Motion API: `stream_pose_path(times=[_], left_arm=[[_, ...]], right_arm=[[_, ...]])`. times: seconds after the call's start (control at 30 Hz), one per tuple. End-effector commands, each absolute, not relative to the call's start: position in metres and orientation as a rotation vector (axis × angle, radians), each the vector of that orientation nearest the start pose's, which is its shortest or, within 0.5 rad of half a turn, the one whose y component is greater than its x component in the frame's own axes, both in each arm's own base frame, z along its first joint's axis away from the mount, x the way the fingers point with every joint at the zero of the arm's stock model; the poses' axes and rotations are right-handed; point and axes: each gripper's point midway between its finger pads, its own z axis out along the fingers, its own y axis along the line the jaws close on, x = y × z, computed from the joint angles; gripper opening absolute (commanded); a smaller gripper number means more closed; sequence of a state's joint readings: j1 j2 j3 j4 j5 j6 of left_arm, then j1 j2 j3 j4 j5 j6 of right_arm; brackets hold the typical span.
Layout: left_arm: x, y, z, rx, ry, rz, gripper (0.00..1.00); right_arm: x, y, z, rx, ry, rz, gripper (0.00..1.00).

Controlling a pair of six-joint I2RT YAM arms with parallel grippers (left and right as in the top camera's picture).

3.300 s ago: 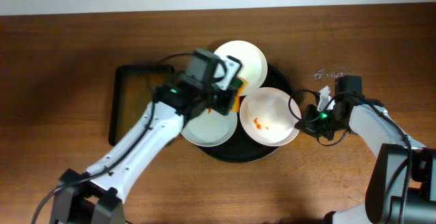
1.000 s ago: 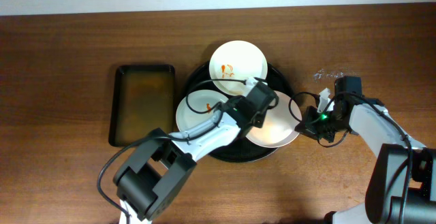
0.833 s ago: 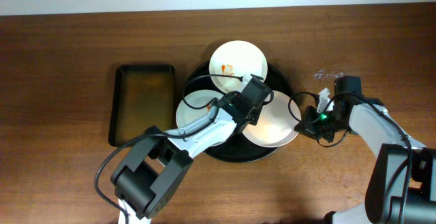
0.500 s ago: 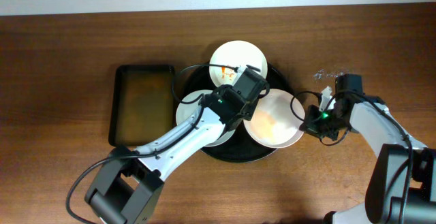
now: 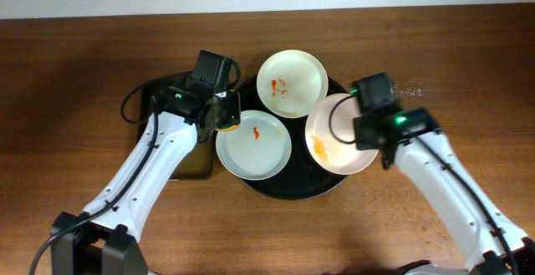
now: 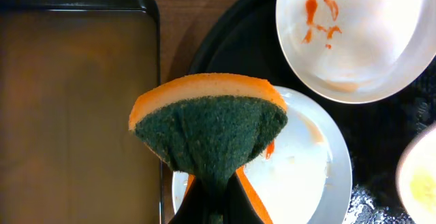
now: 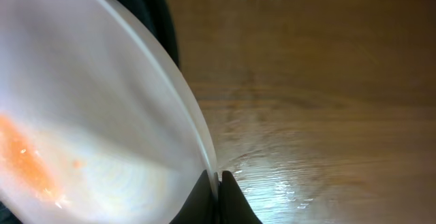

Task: Clean dirty plates on tray and stack at the side
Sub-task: 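Scrub the right white plate with the sponge while the right gripper holds it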

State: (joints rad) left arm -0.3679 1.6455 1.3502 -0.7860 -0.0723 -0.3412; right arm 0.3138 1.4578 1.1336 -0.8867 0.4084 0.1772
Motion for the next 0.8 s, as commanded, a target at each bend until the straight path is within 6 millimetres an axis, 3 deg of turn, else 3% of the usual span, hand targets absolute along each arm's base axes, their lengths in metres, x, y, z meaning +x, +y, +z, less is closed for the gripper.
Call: stream_pose_path(times=[0.0,0.1,0.27,0.33,0.4,0.5,0.57,0.63,0.77], left_arm=[[0.385,-0.136,0.163,-0.014,2.621,-0.204,0.00],[0.385,-0.136,0.163,-0.013,2.621,-0.203,0.00],[0.385,-0.136,0.163,-0.014,2.621,-0.204,0.00],[0.385,-0.139,0.164,-0.006,2.623,-0.232,0.00],[0.385,-0.154,0.167,0.025,2.614,-0.341,0.00],[0.383,-0.177,0.173,0.111,2.590,-0.443,0.00],[0.373,-0.210,0.175,0.249,2.568,-0.524,0.00],[0.355,-0.251,0.170,0.389,2.562,-0.568,0.00],[0.310,-0.325,0.132,0.647,2.608,-0.669,0.00]], right_arm=[[0.336,0.045,0.183,-0.114,2.415,-0.712,0.04],[0.332,0.068,0.194,-0.202,2.326,-0.768,0.04],[0.330,0.072,0.191,-0.103,2.334,-0.699,0.04],[0.330,0.073,0.177,-0.043,2.420,-0.572,0.04],[0.328,0.073,0.151,0.068,2.614,-0.248,0.04],[0.326,0.064,0.138,0.235,2.741,0.111,0.04],[0.318,0.050,0.132,0.315,2.792,0.156,0.04],[0.309,0.048,0.120,0.320,2.853,0.140,0.04],[0.308,0.049,0.106,0.323,2.895,0.125,0.04]])
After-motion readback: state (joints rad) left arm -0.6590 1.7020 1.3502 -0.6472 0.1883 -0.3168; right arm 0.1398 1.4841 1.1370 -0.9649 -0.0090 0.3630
